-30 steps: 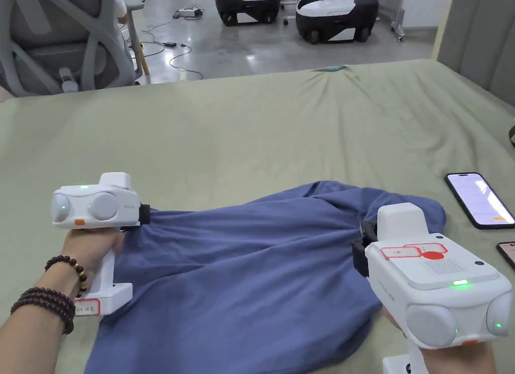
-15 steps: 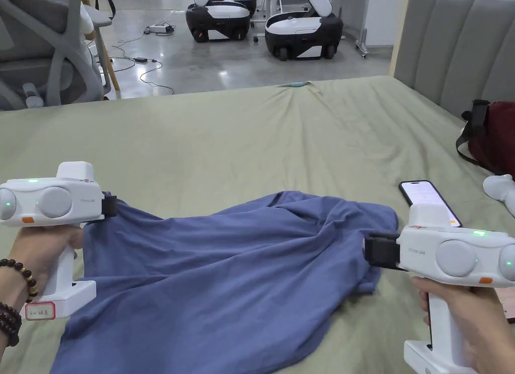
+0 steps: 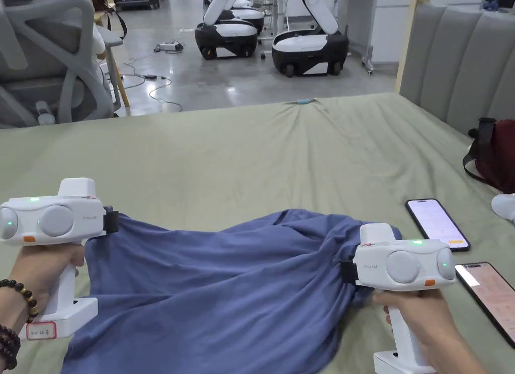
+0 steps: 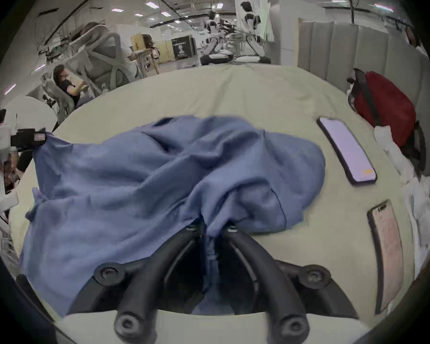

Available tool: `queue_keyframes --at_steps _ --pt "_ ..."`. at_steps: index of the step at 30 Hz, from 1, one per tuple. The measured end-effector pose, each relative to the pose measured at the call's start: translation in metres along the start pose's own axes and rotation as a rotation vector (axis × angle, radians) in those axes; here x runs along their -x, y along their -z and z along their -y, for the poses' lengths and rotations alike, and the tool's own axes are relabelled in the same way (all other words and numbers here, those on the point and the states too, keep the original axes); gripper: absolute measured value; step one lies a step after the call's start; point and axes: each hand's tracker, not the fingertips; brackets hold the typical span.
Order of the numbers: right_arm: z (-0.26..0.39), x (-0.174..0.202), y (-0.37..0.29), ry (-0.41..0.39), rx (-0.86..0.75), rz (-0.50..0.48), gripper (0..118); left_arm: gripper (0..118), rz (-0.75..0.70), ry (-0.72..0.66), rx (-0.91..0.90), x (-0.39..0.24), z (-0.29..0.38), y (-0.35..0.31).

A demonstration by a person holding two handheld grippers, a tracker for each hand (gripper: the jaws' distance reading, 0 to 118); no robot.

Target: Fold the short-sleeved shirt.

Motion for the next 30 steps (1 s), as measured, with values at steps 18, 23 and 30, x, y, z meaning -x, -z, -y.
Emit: queue_keyframes --at_steps 18,23,30 --pt "-0.312 0.034 -0.121 -0.087 -0.549 0.02 11 2 -0.094 -0.14 -0.414 0.048 -0.212 -0.109" --pt "-0.383 0.033 -0.138 -0.081 -0.58 0.079 11 2 -0.142 -0.129 -0.489 0.058 -0.264 -0.117" --pt "-0.403 0.023 -0.131 0.014 -0.607 0.117 11 2 -0.137 -0.149 -0.501 0.055 -0.262 -0.097"
